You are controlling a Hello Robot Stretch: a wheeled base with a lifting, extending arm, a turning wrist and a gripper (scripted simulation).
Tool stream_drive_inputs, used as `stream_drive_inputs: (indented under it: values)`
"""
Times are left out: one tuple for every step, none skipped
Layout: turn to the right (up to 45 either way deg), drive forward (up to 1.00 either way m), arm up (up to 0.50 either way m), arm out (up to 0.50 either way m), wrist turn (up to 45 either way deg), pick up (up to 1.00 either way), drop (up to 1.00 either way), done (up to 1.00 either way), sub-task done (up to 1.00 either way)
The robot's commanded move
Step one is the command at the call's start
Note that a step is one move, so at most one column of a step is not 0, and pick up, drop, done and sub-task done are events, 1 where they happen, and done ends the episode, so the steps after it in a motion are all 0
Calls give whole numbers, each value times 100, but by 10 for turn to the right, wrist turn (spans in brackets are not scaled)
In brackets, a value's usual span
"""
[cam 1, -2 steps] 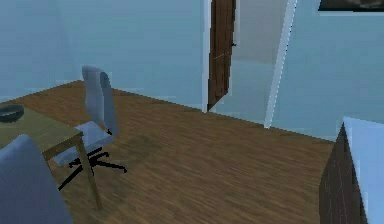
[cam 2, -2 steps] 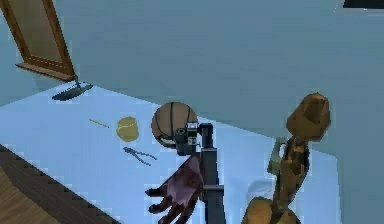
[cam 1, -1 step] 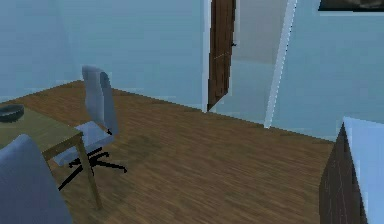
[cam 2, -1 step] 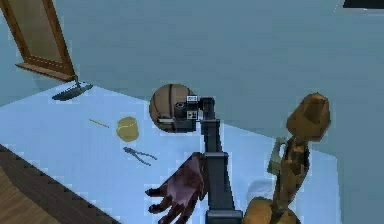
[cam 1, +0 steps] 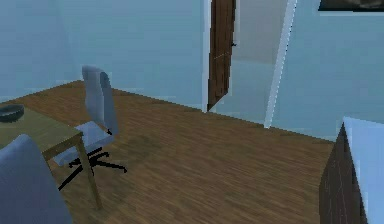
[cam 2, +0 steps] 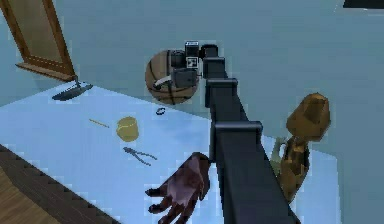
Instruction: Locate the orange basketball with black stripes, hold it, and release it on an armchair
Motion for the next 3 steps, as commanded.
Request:
stream_drive_inputs:
  values:
    - [0,0,0,0,-450,0,0,0,0]
    - [0,0,0,0,-450,0,0,0,0]
    - [0,0,0,0,-240,0,0,0,0]
